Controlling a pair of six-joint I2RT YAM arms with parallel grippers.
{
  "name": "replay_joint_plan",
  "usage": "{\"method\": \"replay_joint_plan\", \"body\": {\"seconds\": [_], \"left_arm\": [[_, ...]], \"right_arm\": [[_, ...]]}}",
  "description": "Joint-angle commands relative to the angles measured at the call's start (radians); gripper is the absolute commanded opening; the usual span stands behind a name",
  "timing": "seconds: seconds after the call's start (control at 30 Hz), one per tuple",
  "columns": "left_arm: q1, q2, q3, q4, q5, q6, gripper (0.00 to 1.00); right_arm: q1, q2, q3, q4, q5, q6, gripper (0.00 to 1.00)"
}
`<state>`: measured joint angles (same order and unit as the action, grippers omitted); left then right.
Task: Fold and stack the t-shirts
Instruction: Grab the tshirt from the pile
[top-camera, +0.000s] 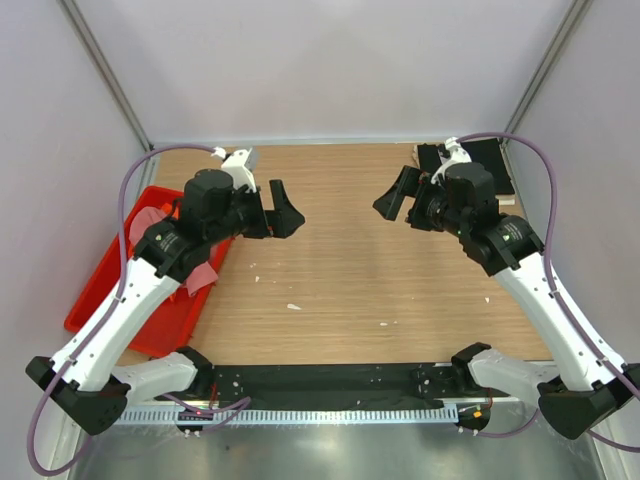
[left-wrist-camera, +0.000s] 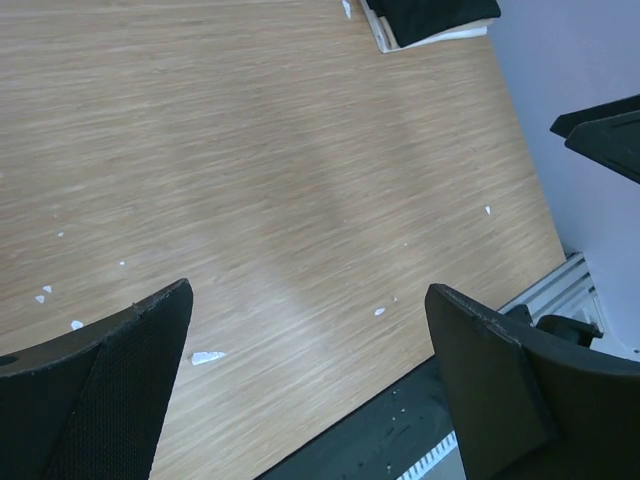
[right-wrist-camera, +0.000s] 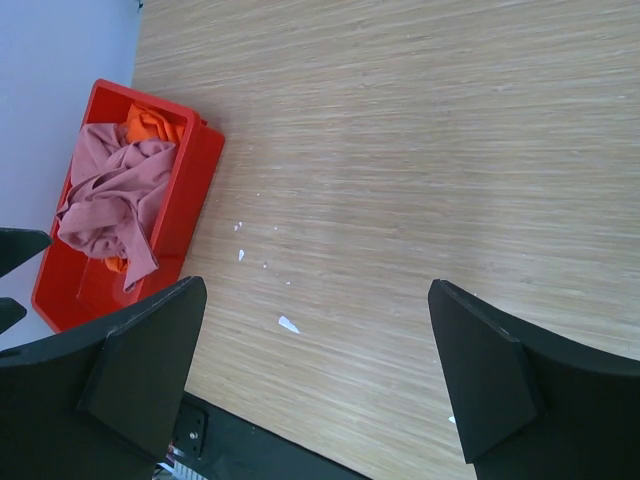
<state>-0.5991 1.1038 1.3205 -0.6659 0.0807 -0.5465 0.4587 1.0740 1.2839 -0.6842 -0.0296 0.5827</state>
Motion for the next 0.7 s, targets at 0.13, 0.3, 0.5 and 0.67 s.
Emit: {"method": "replay_joint_plan", "body": {"seconds": [0.13,0.3,0.5,0.67], "left_arm": [[0.005,-0.01,0.014,-0.063,-0.27,-0.064,1.0],[0.236,0.021,0.023,-0.144,-0.418,-0.168,1.0],[0.501,0.131,-0.089,-0.173,-0.524,-0.325,0.93],[0.513,0.238,-0.124,-0.214,-0.701,-0.485,0.92]], "right_arm": [[0.001,-0.026,-0.014,0.075,0.003,0.031,1.0],[0.003,-0.032,-0.031,0.08,-0.019,0.023,1.0],[0.003,-0.072,-0.075,0.107,-0.027,-0.041,1.0],[0.001,-0.098,-0.112,0.127,-0.03,-0.041,1.0]]}}
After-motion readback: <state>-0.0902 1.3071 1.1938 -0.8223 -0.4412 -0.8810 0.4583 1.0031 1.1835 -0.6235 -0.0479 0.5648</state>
